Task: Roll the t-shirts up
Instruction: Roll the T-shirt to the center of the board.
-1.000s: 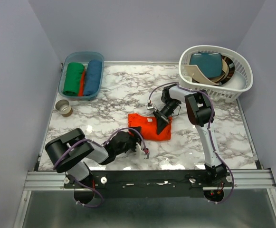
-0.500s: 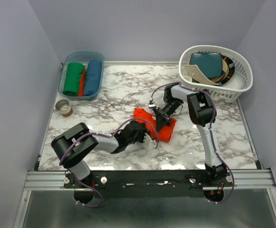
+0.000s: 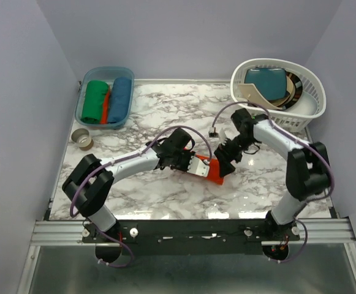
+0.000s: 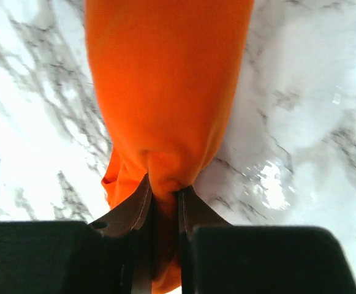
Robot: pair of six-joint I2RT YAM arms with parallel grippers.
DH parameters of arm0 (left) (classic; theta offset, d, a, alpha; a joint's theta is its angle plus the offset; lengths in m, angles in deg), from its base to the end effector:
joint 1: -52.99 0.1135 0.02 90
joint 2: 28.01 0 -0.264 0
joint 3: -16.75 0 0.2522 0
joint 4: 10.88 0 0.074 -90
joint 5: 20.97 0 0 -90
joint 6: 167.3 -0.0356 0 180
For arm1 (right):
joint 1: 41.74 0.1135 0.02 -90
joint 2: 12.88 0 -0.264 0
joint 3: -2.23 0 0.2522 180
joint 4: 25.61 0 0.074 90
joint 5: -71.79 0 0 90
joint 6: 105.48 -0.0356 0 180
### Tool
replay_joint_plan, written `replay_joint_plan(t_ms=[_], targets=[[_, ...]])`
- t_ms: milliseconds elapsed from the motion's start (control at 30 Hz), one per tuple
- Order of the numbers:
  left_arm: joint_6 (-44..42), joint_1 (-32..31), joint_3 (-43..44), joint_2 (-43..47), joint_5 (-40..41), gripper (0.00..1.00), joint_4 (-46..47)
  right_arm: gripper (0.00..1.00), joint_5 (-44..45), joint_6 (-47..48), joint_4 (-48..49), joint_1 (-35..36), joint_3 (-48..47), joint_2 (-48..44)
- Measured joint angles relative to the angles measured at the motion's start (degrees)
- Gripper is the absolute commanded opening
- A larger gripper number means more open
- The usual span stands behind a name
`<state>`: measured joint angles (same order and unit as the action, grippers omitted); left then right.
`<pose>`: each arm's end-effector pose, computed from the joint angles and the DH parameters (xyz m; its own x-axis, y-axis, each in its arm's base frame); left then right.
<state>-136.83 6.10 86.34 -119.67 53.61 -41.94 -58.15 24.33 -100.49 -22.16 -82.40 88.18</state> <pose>0.2161 -0.2447 0.1960 0.4233 0.7636 -0.4876 0.8834 -0.2284 0.4093 0.2846 0.1255 0.2000 -0.5679 -0.7230 -0.3934 -0.7898 0.3442 0.5077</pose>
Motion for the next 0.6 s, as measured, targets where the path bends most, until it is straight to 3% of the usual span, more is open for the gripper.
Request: replay_joint_plan(t_ms=[200, 433, 600], targets=[[0.24, 3.48, 13.4, -6.29, -9.79, 0.0, -22.25, 1.0, 10.69, -0.96, 14.1, -1.9, 14.1, -20.35], [-0.44, 6.62, 29.44, -19.1, -18.88, 0.0, -42.36, 1.0, 10.34, 5.35, 22.1, -1.38, 24.61, -43.12], [-0.44, 10.01, 42.36, -29.92, -27.67, 0.0, -53.37, 1.0, 8.76, 8.7, 22.1, 2.21, 26.32, -44.11]])
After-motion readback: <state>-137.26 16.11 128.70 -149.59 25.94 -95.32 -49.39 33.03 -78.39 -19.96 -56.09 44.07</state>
